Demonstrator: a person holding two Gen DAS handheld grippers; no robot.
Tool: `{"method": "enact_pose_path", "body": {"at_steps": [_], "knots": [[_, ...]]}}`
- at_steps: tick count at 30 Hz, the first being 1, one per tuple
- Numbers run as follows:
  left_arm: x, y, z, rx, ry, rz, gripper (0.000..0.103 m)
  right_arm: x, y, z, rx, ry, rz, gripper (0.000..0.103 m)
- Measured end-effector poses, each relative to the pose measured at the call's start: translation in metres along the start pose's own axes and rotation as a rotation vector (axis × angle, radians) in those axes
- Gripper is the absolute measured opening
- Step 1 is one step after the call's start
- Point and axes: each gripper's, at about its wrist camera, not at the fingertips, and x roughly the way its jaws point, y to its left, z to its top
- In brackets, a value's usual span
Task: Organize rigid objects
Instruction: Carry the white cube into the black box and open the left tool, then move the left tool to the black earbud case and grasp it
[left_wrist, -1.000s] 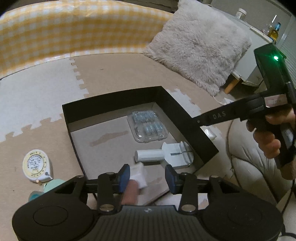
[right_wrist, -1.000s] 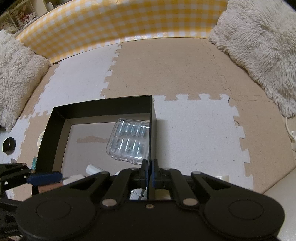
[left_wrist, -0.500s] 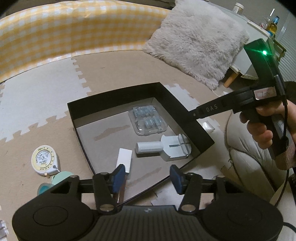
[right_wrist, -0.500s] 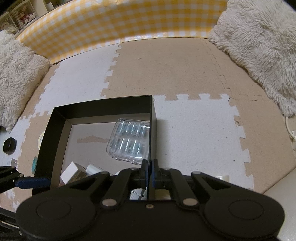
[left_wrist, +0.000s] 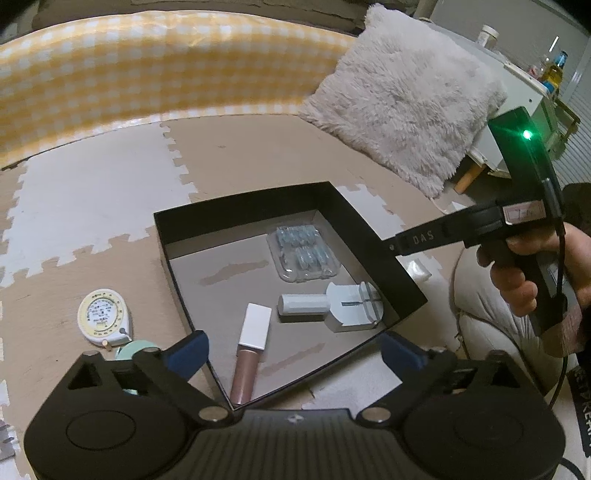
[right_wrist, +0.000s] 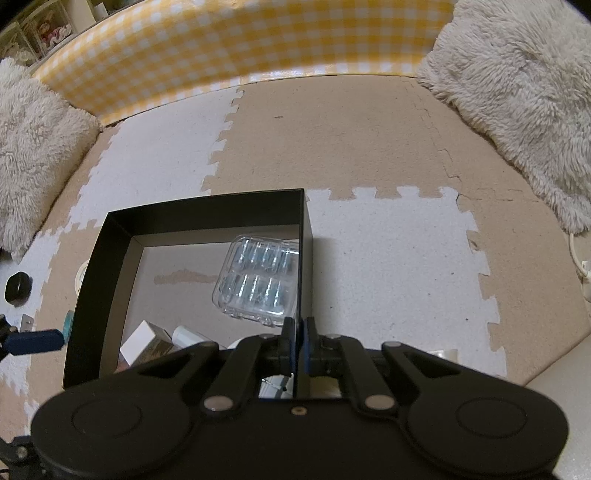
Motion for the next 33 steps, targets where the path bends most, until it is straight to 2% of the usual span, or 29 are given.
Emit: {"method": "enact_pose_path", "body": {"at_steps": [8, 16, 25, 29, 33], "knots": [[-0.005, 0.011, -0.001, -0.048, -0.023, 0.048, 0.103, 0.000, -0.001, 0.000, 0.013, 0.002, 0.005, 0.005], [-0.018, 0.035, -0.001, -0.104, -0.082, 0.133, 0.103, 0.000, -0.003, 0.000, 0.014, -0.002, 0.014, 0.005], [-0.044, 0.084, 0.008, -0.191, -0.162, 0.248, 0.103, 0.001, -0.003, -0.001, 0.014, 0.004, 0.011, 0.005], [-0.061, 0.113, 0.011, -0.242, -0.205, 0.326, 0.103, 0.000, -0.001, -0.001, 0.007, 0.007, 0.006, 0.005], [-0.075, 0.149, 0.010, -0.284, -0.205, 0.395, 0.103, 0.001, 0.000, -0.003, -0.006, 0.006, -0.004, 0.005]]}}
